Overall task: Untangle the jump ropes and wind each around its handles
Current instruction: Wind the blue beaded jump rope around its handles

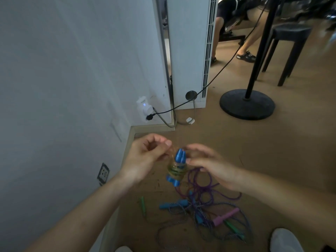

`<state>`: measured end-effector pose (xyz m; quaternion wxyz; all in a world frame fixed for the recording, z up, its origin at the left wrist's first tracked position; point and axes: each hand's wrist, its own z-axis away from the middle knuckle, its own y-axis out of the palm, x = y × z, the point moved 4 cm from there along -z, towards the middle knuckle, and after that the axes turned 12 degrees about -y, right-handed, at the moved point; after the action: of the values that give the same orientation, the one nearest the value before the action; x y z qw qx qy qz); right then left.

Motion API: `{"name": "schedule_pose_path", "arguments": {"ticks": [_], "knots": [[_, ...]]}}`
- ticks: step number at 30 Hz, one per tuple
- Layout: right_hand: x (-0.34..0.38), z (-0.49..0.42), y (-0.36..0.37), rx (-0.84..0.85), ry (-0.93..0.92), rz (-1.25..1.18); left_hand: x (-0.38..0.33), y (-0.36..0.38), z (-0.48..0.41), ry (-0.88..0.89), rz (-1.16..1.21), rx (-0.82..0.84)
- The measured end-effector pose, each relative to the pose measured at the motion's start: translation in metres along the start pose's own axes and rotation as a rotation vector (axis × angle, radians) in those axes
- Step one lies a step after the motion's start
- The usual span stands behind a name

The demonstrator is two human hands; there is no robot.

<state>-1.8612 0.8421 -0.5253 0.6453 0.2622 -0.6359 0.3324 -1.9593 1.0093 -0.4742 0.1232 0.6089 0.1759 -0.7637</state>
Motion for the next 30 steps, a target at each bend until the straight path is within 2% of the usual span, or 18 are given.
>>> {"name": "schedule_pose_path", "arguments": {"ticks": [4, 9, 19, 30], "knots": [[0.024, -0.009, 0.007, 0.032, -0.244, 0.078, -0.005, -0.001, 0.002, 0.029, -0.027, -0.058], [0.055, -0.016, 0.028, 0.091, -0.425, 0.106, -0.023, -0.007, 0.017, 0.074, -0.041, -0.146], [0.127, -0.027, 0.065, 0.054, -0.504, -0.158, -0.095, -0.041, 0.069, 0.166, -0.026, -0.362], [0.279, -0.032, 0.111, 0.164, -0.556, -0.504, -0.214, -0.088, 0.149, 0.348, -0.187, -0.548]]}}
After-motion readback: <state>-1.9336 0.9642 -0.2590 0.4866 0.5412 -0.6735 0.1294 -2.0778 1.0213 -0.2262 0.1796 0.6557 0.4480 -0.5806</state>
